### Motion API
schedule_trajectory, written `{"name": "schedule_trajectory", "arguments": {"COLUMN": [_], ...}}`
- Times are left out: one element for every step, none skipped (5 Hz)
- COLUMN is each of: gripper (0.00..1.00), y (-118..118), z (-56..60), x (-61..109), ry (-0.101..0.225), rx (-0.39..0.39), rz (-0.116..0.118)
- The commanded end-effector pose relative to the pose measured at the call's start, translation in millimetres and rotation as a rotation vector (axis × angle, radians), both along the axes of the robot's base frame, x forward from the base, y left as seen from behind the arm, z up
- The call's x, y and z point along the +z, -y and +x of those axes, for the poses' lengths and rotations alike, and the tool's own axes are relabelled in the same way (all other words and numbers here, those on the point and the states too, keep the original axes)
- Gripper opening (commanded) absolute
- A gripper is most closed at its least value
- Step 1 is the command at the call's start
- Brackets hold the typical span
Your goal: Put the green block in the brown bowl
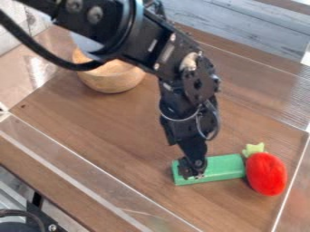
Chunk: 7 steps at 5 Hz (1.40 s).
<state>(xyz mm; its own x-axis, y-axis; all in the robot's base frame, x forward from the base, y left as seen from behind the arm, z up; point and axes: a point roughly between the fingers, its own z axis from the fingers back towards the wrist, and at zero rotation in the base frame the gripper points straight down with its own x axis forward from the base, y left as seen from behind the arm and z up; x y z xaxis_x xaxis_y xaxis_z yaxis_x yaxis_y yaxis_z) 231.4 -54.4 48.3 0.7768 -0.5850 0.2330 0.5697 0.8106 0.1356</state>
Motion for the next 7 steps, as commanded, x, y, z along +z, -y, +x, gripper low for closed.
{"name": "schedule_trajectory", "arguments": {"gripper": [1.0, 1.0, 0.0, 0.0, 0.0, 0.0, 0.0], "y": [11, 26, 20, 14, -7, -35, -35], "z": [10.4, 13.4, 10.7, 6.5, 6.9, 7.7, 1.2], "x": [10.9, 5.0, -4.4, 24.3, 69.2, 91.2, 84.5], "ry": [0.056, 0.056, 0.054, 0.025, 0.02, 0.037, 0.035], "rx": [0.053, 0.026, 0.062, 0.069, 0.109, 0.204, 0.224], "rz": [-0.017, -0.028, -0.032, -0.008, 0.042, 0.081, 0.082]}}
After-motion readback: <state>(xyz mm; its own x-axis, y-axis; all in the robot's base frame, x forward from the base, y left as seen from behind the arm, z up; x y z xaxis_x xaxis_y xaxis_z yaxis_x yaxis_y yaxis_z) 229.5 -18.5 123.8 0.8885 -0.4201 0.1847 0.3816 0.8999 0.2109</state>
